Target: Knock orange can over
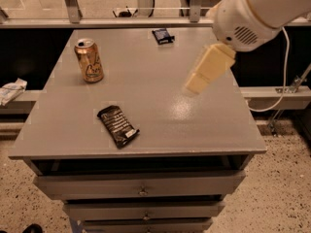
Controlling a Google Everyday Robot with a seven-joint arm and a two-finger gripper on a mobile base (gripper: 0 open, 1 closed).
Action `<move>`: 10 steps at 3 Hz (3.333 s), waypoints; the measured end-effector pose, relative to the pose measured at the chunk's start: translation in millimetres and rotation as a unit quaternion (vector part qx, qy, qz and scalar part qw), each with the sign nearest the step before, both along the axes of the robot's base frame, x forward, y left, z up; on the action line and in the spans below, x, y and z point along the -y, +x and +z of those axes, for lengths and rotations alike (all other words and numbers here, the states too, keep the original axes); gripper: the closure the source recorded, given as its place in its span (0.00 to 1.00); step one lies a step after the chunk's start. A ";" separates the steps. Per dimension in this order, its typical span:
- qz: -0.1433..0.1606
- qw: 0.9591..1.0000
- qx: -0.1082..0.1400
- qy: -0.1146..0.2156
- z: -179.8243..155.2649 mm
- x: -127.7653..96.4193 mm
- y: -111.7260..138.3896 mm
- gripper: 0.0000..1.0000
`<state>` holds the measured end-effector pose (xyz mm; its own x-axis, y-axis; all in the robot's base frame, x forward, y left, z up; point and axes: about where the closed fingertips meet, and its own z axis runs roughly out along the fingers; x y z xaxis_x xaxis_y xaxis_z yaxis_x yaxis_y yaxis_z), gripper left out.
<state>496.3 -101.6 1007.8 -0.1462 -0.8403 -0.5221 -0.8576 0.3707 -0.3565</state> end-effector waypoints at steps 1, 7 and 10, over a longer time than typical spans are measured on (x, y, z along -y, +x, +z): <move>0.001 0.997 -0.002 0.081 -17.8 -52.8 35.8 0.00; 0.041 0.951 0.018 0.305 -57.1 -186.9 179.5 0.00; 0.081 0.924 -0.023 0.372 -103.2 -258.4 210.5 0.00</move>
Offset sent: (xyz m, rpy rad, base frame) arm 0.0254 0.0411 -0.0193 0.1211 0.0240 0.0062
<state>706.8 156.8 904.6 -0.0871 -0.2637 -0.9607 -0.9313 0.3639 -0.0154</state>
